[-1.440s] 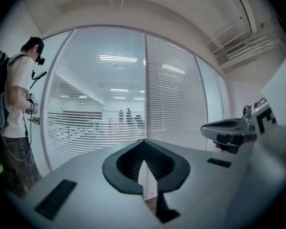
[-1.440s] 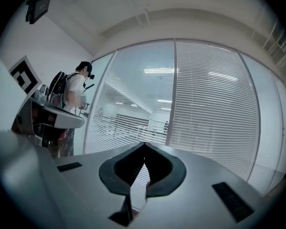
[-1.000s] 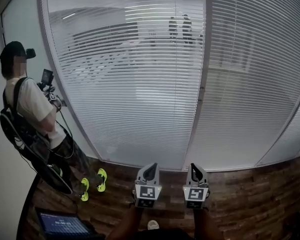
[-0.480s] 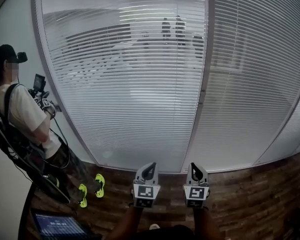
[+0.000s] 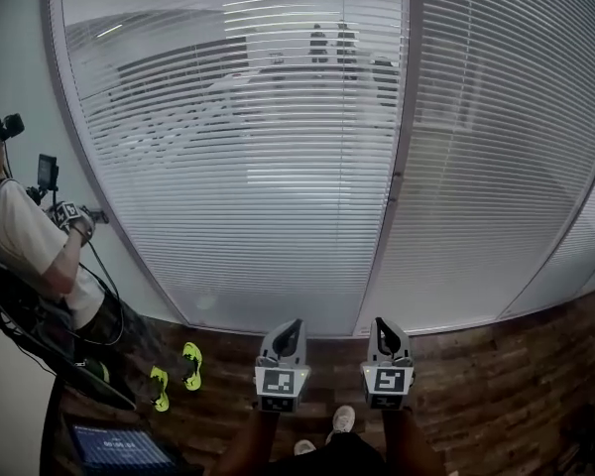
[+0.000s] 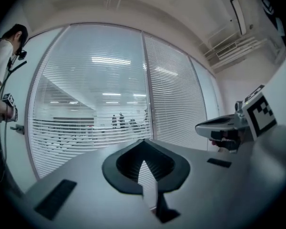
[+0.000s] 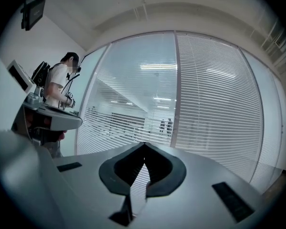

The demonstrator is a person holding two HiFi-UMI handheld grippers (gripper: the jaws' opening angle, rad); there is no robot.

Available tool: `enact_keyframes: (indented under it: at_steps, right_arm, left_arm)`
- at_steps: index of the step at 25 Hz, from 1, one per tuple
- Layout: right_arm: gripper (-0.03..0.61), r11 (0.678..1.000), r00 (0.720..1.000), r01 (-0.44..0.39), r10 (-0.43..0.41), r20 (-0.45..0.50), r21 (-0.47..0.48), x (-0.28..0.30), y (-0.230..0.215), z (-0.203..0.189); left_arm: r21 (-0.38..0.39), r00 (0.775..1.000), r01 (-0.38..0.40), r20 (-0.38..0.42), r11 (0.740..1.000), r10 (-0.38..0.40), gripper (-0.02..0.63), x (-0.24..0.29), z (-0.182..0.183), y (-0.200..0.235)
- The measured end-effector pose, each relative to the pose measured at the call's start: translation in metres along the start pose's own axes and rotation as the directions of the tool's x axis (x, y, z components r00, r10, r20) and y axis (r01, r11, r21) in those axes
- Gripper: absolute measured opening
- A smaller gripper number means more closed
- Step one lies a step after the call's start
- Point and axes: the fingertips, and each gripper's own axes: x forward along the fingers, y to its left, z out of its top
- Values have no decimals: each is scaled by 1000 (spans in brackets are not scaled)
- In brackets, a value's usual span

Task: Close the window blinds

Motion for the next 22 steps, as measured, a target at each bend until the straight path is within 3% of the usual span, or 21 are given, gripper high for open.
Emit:
enact_keyframes:
  at_steps: [7,14,19,22]
  right_arm:
    - [2,998,998,50,-48,-49,32,31,-33,-7]
    - [2,999,999,34,-33,-37,36,26,-16,-6]
    - [2,999,1000,4,-3,-13,33,78,-52,-12]
    - [2,1000,1000,-9,9,12,20,58,-30,-9]
  left_arm:
    - [-6,1000,10,-24,1000,-10,-8,42,-1,-2]
    - [-1,999,14,-39,1000,-14,-8,30,-6,2]
    - [9,999,-5,-37,1000,5,-8,91,-1,-2]
    - [2,999,-8,-32,1000,8,-8,63,-5,1]
